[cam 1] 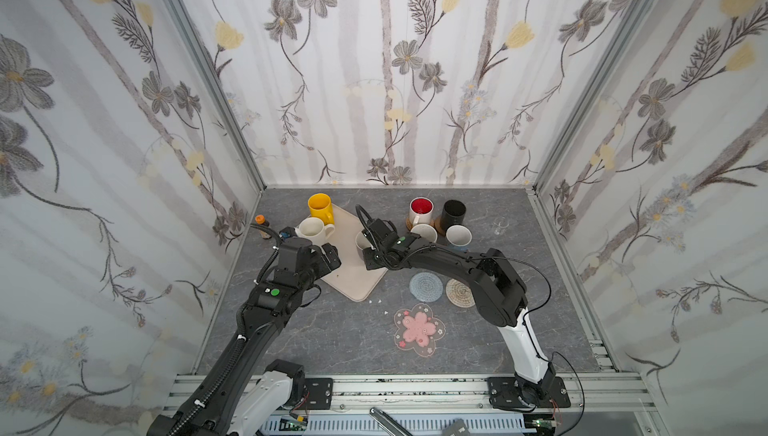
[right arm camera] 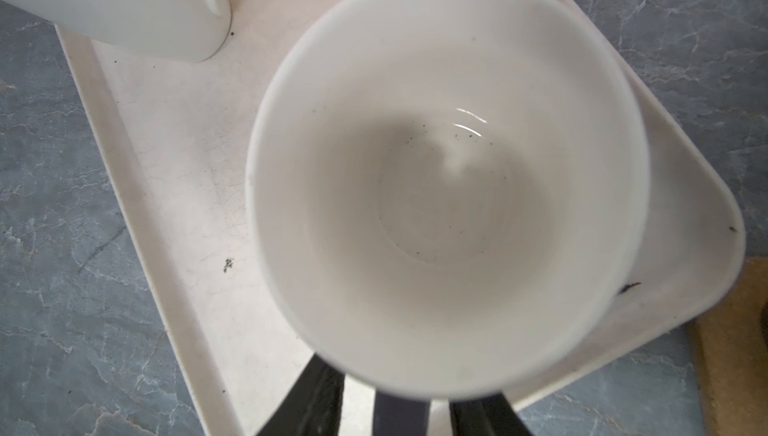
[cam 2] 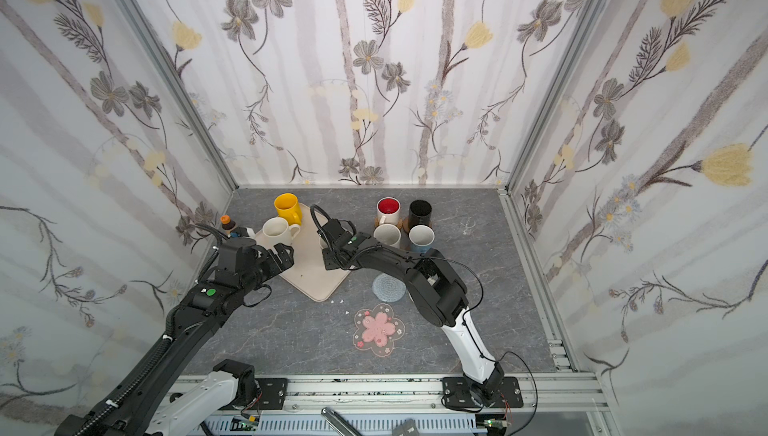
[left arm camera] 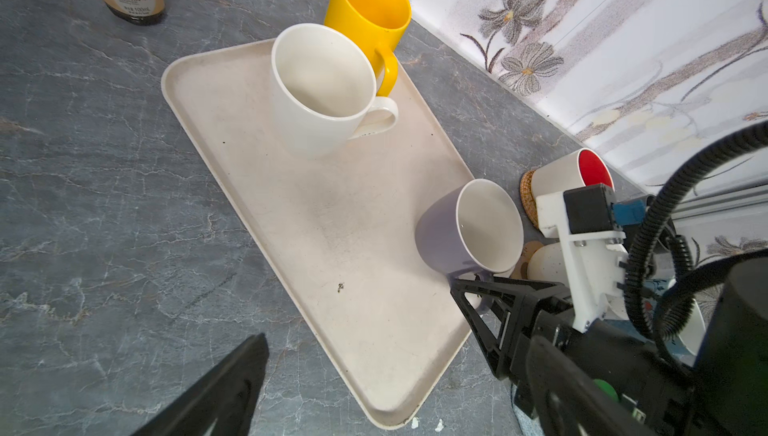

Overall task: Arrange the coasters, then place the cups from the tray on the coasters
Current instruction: 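Close the right gripper on the lilac mug rim while the left gripper draws back, then lift the lilac mug with the right gripper and carry it toward the multicolour woven coaster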

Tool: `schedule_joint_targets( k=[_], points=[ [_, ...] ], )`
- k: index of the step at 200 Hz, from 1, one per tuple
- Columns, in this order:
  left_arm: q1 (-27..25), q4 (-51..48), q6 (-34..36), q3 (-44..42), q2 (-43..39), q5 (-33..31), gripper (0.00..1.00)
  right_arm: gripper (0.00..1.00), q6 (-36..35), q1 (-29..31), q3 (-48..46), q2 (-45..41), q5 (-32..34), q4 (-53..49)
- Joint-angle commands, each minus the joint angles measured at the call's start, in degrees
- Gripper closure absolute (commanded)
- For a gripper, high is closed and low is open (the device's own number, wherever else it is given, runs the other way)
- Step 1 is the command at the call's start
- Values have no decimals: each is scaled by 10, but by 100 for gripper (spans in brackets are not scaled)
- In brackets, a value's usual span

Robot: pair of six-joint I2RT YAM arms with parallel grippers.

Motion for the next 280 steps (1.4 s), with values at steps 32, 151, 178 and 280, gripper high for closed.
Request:
schedule_joint_targets(
  k=[32,151,178,280],
  points=[
    [0,14,7,-2,2,-7,0,78,-11,-3,24,15,14,-11],
    [-1,26,44,7,-14,38,0,100,-53,8,-3,-89,32,-13],
    [-5,26,42,17,-4,56,0,100,-55,11,-42,-143,30,0],
    [-147,65,-18,71,93,-24,0,100,-37,12,-311,-397,66,44]
  ],
)
